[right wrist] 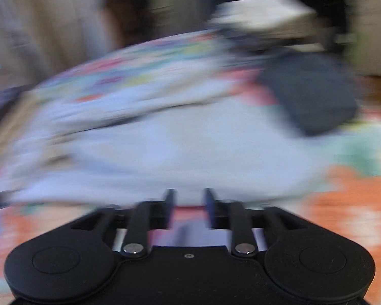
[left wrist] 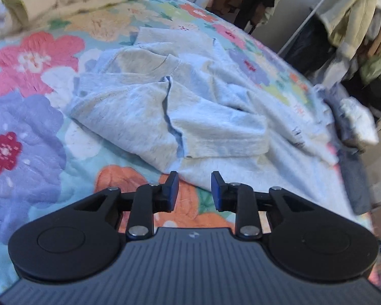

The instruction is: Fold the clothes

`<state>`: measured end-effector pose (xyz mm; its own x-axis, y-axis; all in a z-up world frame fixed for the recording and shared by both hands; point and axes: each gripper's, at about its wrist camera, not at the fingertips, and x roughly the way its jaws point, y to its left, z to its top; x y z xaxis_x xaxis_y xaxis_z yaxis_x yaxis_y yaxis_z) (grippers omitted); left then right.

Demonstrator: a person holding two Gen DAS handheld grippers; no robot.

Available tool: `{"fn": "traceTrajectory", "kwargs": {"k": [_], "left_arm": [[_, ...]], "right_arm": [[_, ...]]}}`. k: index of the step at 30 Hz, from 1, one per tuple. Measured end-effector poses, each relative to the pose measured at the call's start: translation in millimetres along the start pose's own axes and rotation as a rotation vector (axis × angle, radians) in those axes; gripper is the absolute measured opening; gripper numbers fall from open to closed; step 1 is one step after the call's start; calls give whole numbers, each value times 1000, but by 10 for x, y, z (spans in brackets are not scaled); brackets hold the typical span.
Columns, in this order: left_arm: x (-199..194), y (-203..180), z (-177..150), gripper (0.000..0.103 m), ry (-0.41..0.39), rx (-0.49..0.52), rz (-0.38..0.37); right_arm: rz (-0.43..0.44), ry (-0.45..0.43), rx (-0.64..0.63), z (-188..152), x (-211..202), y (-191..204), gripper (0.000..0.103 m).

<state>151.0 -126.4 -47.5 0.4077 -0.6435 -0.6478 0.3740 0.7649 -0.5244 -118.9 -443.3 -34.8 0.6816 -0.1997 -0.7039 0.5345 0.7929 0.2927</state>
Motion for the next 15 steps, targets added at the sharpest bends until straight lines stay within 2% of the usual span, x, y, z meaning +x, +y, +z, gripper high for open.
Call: {"fn": "traceTrajectory", "kwargs": {"k": [2,3,5,7,9,11,13,15], "left_arm": [[-17,144,29,24,-9,-70,-67],[-19,194,48,24,-14,-95,-75],[-24,264,83,24,-20,-112,-53],[-28,309,108,24,-27,-119,-30],[-16,357,133,24,-30,-139,-25],[-7,379,151,24,-32,-153,-10],[-13,396,170,24,-39,-151,-11],[-18,410,194,28,-45,-161,-32]], "right_arm": [[193,80,-3,27,246,392,59],[253,94,-21,59,365,584,59],[299,100,-86,160,592,962,59],[296,79,-199,273,798,1314,61],[267,55,-350,329,1003,1616,72],[189,20,-505,272,1208,1804,72],[118,15,-528,228,1333,1860,72],[176,16,-476,264,1359,1800,72]]}}
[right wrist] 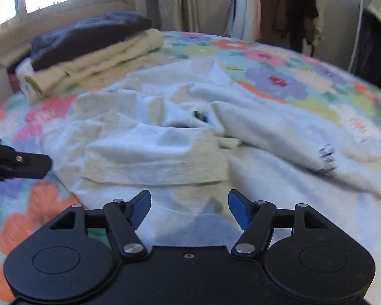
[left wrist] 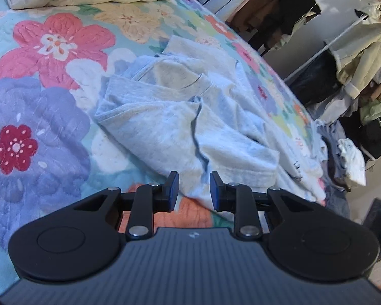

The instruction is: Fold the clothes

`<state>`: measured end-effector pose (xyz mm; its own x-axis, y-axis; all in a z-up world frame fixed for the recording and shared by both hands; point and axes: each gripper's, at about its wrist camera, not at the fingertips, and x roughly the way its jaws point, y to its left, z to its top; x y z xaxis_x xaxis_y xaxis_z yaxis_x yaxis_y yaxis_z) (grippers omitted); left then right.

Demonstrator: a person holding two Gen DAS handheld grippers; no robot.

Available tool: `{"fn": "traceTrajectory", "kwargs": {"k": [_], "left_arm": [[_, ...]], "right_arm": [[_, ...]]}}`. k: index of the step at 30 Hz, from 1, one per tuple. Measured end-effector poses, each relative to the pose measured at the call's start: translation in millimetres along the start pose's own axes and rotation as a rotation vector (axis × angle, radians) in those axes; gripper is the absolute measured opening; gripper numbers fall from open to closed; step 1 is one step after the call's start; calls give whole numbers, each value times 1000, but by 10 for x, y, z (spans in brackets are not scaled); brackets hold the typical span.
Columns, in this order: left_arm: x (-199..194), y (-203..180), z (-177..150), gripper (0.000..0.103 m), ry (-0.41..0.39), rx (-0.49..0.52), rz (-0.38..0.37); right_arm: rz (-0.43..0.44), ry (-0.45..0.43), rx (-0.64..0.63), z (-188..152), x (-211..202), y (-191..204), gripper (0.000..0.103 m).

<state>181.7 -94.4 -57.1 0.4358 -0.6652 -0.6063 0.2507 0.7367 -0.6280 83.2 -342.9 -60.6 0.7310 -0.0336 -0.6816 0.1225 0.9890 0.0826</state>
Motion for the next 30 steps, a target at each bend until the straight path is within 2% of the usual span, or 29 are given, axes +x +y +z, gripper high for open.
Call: {"fn": "traceTrajectory", "kwargs": {"k": [3,5,6,10,11,12,13,15,17,22,24,28,30], "left_arm": [[51,21,16,35,9,-29,-53],[111,5,-12,35,24,-23,-56],[139,-7,-28,35,32,-17,-55],[162,-72,-58,37,38,23,-33],[144,-82,-55,38,27,34,-15],[119,-82,-53,41,13,43,6],[83,-74,-51,41,0,49,26],[14,-52,-39,41,-25,50,40],[-37,-11,-14,41,-48,22,27],[-99,130,35,51,-85,-92,-29],[-117,154,51,53,-83,-97,-20],[-159,146,36,54,-92,-73,45],[-169,173,41,55,-94,-81,84]], "right_arm": [[13,-37,98,76,-15,-148,75],[-62,-16,115,146,65,-154,84],[-84,-2,107,179,124,-143,84],[20,26,133,253,335,-145,81],[48,11,131,256,330,-121,62],[64,-3,118,252,297,-73,27],[69,-5,99,251,253,-18,18],[74,-24,66,240,117,78,17],[120,-20,94,226,-88,99,16],[365,98,344,72,-496,22,16],[439,143,399,-57,-578,5,16],[450,200,421,-264,-723,-22,16],[468,212,480,-354,-777,-82,16]]}}
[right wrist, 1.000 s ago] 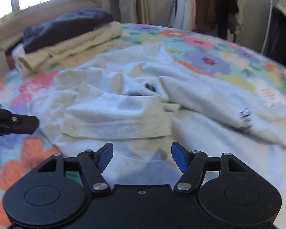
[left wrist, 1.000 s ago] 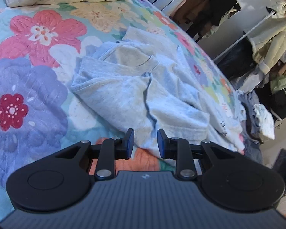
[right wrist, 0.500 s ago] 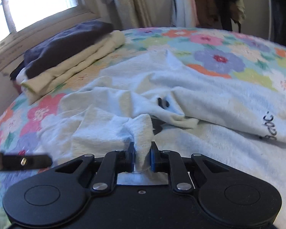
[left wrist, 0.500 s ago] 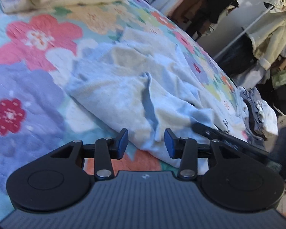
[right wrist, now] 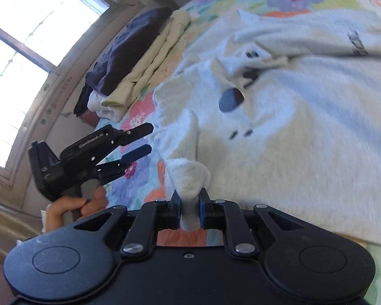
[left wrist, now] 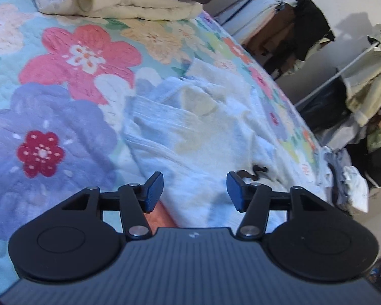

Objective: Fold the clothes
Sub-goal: 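Pull the sleeve across the sweatshirt body with the right gripper and release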

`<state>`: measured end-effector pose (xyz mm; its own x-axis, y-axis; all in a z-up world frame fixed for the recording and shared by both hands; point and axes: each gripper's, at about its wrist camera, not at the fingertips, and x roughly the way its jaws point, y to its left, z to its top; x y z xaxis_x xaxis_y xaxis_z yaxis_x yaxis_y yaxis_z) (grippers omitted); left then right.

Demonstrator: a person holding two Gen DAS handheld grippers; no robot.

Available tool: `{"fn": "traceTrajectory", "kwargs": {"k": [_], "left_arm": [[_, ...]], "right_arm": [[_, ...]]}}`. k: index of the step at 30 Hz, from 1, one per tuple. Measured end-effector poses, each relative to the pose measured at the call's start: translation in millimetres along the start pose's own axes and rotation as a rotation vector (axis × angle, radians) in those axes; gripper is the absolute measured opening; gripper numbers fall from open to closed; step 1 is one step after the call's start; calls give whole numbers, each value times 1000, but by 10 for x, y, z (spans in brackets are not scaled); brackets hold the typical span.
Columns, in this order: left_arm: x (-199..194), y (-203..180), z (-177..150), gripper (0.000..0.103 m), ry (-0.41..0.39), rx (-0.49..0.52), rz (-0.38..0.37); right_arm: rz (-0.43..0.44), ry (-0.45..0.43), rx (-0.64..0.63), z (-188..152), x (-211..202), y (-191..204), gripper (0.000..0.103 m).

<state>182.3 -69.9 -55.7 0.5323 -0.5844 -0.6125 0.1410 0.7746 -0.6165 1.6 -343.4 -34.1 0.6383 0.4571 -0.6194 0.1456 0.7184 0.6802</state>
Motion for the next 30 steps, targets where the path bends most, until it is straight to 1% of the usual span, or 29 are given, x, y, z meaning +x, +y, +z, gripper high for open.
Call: {"fn": "traceTrajectory", "kwargs": {"k": [2,3,4,6,8,9,10,12,13,14,15,16,18,21,23,25,27,28,30], "left_arm": [[10,51,14,55,6,-7,45],[20,67,18,55,9,-1,72],[30,83,21,55,11,4,95],[50,112,25,56,8,0,111],[114,143,25,71,20,-23,90],[172,168,24,83,34,-52,81],[227,193,21,87,44,-80,74],[313,225,1,86,41,-128,70],[327,193,-3,77,39,-99,60],[340,162,-8,62,37,-70,49],[352,131,-13,23,36,-43,37],[340,110,-20,4,37,-35,14],[198,106,-44,4,-15,-79,-41],[-300,-85,-86,4,-188,53,29],[-511,-96,-123,4,-215,67,58],[-500,-44,-235,4,-164,64,137],[-287,54,-364,4,-42,71,255],[-165,117,-382,4,33,49,293],[-129,184,-344,4,46,-2,273]], "right_arm": [[45,-11,94,-24,-58,-110,16],[43,-23,111,-24,-88,-132,16],[21,-36,94,-13,-117,-106,16],[-3,-53,63,4,-158,-46,16],[17,-55,70,20,-162,-56,16],[27,-56,73,28,-164,-61,16],[28,-54,73,31,-160,-66,16],[-4,-40,59,3,-123,-75,16],[-15,-33,52,-14,-106,-78,16],[-21,-27,48,-31,-90,-81,16],[-18,-24,46,-43,-78,-81,16],[-20,-22,40,-49,-70,-78,16],[-39,-20,13,-48,-67,-50,16],[-46,-26,-48,-52,-100,27,19],[-34,-18,-78,-62,-105,60,19],[-38,9,-87,-82,-57,58,19],[-70,39,-85,-106,6,39,18],[-89,49,-82,-120,27,29,19],[-95,55,-83,-145,30,32,18]]}}
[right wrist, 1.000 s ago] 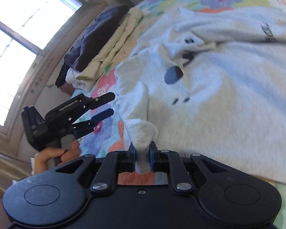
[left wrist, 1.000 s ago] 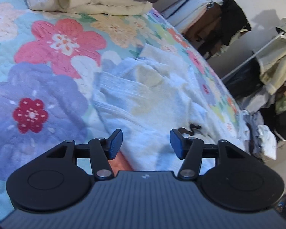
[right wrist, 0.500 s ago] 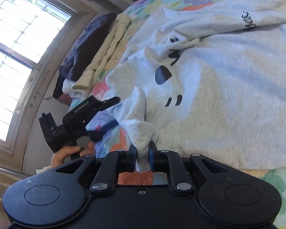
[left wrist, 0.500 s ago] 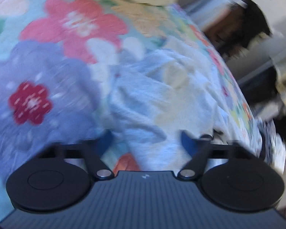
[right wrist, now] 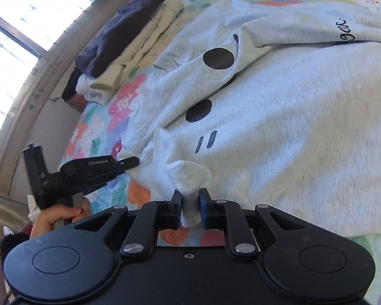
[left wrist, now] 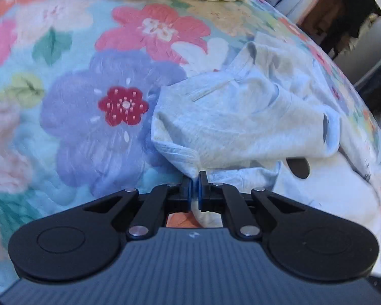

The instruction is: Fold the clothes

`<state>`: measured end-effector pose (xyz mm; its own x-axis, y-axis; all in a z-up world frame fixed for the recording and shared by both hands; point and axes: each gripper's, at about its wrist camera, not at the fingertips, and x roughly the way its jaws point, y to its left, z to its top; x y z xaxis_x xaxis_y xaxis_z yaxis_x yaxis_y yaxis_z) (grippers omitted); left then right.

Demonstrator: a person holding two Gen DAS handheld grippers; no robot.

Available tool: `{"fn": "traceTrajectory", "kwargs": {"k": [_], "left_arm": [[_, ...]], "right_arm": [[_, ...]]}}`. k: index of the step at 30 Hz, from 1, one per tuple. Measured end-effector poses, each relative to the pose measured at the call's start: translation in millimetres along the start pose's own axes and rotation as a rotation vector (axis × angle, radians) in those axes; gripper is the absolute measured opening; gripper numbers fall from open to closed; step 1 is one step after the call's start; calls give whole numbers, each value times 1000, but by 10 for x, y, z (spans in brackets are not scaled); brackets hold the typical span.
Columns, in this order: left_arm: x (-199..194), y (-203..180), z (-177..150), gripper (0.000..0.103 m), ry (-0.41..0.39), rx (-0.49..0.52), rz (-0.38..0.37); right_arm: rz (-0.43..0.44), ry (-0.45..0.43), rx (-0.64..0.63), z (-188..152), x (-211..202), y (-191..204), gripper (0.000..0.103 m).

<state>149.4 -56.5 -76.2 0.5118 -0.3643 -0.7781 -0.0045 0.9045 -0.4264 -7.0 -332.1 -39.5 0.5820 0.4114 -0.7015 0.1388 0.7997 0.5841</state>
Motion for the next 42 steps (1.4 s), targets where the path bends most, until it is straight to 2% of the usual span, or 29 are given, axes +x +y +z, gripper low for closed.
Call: {"fn": "traceTrajectory", "kwargs": {"k": [2,4,6,7,8,9,10,11,12,15,17,20,24,27,29,32,36,38,42], "left_arm": [[-78,-16,45,6,-32,10,-17],[-109,-38,21,9,-47,35,8],[-147,-53,10,9,-48,42,5],[-205,-47,39,12,-51,43,-39],[-310,-48,81,20,-61,55,-112],[-420,-54,116,41,-76,68,-181],[-547,-76,121,51,-116,86,-229],[-667,-101,126,51,-152,106,-268],[-751,-141,138,51,-174,133,-263],[-817,-284,205,51,-199,217,-192],[-793,-366,258,51,-206,246,-153],[-678,-465,345,51,-159,264,-175],[-473,-677,459,51,-123,358,-191],[-199,-818,662,52,-90,427,-219],[8,-914,847,53,-53,457,-186],[251,-1068,1121,53,-43,521,-156],[522,-1288,1365,60,-10,602,-162],[645,-1389,1439,68,-1,645,-177],[980,-1547,1516,70,30,690,-143]], "right_arm": [[18,-6,-8,-4,-47,34,19],[15,-5,-24,1,-90,72,23],[-24,-8,-67,0,-141,137,44],[-48,-23,-94,5,-169,190,47],[-65,-37,-118,13,-216,229,51],[-69,-44,-138,23,-260,265,52],[-65,-53,-153,35,-307,300,53],[-57,-67,-163,48,-352,328,58],[-47,-80,-168,66,-383,349,62],[-46,-107,-161,132,-390,359,65],[-77,-103,-149,148,-330,341,65],[-140,-103,-157,126,-285,286,65],[-190,-125,-190,284,-360,129,65],[-216,-151,-261,646,-393,-12,65],[-228,-148,-326,937,-356,-86,65],[-251,-92,-429,1416,-139,-158,65],[-318,-42,-449,1982,119,-408,65],[-353,-25,-475,2134,162,-546,65],[-402,29,-562,2184,154,-793,66]]}}
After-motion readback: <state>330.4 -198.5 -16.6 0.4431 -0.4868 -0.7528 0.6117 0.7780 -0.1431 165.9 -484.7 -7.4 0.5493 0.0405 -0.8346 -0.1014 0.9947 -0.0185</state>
